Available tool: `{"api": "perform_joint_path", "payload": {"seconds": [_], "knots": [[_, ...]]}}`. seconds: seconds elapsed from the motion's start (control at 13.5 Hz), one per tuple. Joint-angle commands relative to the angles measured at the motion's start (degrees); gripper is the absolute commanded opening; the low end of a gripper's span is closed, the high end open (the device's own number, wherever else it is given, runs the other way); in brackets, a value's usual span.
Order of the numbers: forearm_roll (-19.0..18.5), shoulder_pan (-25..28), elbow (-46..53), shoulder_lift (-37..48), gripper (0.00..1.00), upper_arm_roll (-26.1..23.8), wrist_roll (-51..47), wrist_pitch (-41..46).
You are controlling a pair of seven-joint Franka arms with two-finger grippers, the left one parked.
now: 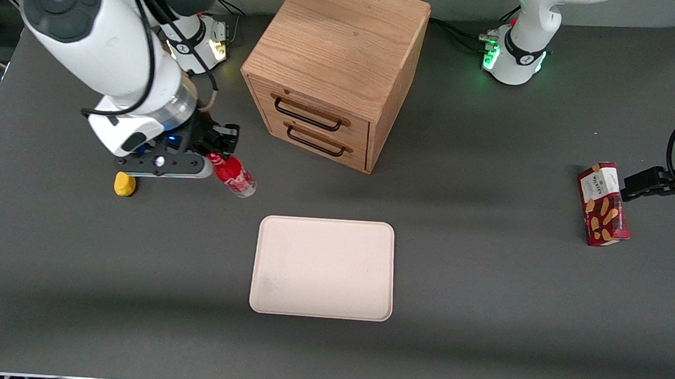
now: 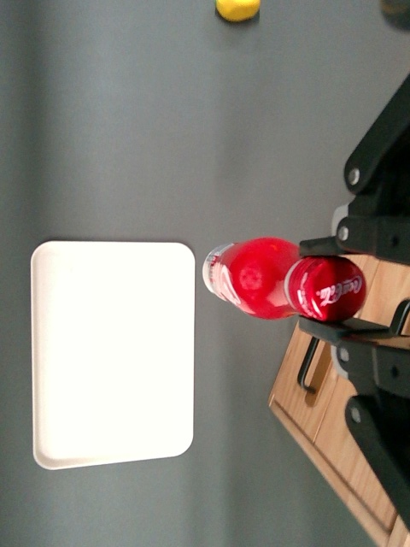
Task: Place coke bottle on tray
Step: 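Carry the held bottle with the right gripper toward the white tray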
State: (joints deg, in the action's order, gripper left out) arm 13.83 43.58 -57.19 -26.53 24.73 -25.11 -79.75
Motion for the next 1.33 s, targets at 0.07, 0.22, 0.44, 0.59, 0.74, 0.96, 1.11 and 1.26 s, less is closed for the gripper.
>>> {"api": "perform_joint_path", "payload": {"seconds": [0.07, 0.22, 0.44, 0.59, 0.74, 0.96, 1.11, 1.26], "knots": [[1.7, -0.4, 4.5, -4.0, 0.00, -0.6, -2.8, -2.9], [1.6, -0.9, 4.4, -6.7, 0.00, -0.7, -2.0, -6.2], [1.7, -1.7, 3.9, -10.2, 0.00, -0.6, -2.0, -10.2], [1.7, -1.7, 3.5, -12.9, 0.00, -0.6, -2.0, -12.8], [1.9, -2.3, 3.4, -15.2, 0.00, -0.6, -2.1, -15.1], [3.7, -2.5, 0.9, -17.1, 0.00, -0.6, -2.1, -18.6], [3.8, -2.5, -2.8, -17.1, 0.00, -0.6, -2.0, -22.8], [3.8, -2.5, -4.3, -17.2, 0.00, -0.6, -1.9, -25.4]]}}
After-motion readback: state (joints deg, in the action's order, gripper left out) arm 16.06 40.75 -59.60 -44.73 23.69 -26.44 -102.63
